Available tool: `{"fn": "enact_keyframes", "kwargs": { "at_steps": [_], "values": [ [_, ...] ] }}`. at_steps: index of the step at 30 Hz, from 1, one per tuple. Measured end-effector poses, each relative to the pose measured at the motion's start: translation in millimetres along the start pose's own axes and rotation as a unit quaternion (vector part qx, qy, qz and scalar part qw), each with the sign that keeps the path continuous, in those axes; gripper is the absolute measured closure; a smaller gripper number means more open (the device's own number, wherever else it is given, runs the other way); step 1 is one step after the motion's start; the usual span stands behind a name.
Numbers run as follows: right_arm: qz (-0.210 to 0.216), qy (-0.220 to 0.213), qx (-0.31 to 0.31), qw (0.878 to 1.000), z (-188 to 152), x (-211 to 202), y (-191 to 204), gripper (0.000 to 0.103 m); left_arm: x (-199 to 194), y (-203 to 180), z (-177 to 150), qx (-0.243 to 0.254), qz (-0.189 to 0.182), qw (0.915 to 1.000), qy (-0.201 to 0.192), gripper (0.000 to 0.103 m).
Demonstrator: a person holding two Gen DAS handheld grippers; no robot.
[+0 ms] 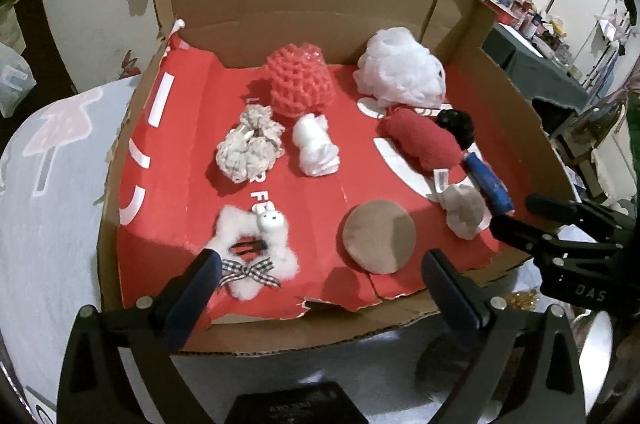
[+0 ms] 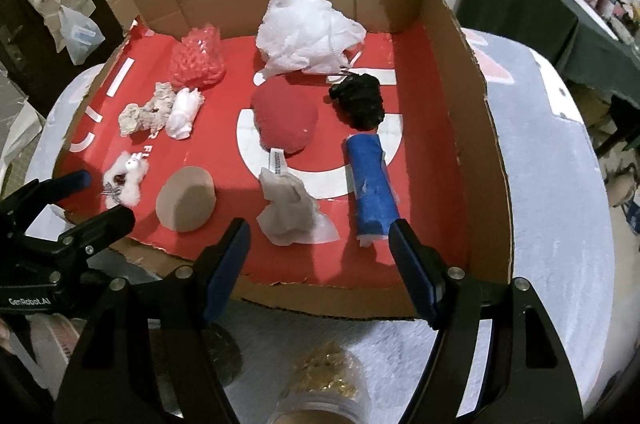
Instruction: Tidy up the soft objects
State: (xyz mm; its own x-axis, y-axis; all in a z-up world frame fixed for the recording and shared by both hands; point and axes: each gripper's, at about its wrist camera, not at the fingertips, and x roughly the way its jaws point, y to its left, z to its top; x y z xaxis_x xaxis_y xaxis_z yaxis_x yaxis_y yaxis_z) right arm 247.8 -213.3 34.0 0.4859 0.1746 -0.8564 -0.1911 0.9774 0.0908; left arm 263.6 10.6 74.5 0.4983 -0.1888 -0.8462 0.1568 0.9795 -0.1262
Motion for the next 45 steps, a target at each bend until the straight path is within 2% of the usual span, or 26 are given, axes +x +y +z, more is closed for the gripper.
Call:
{"fn": "enact_keyframes", "kwargs": {
  "at_steps": [7,45],
  "values": [
    [-0.01,-0.02,-0.001,1.0,-1.7,-0.7,0.9,0.032,-2.9,-2.0,-1.0,0.01,0.023,0.9995,-0.021,0.001],
    [-0.02,-0.039,-0.006,0.999,-7.3,-3.7,1.6,0.032,-1.8,4.4,-1.4,0.0,0.013,0.9997,-0.023,0.001]
  ]
}}
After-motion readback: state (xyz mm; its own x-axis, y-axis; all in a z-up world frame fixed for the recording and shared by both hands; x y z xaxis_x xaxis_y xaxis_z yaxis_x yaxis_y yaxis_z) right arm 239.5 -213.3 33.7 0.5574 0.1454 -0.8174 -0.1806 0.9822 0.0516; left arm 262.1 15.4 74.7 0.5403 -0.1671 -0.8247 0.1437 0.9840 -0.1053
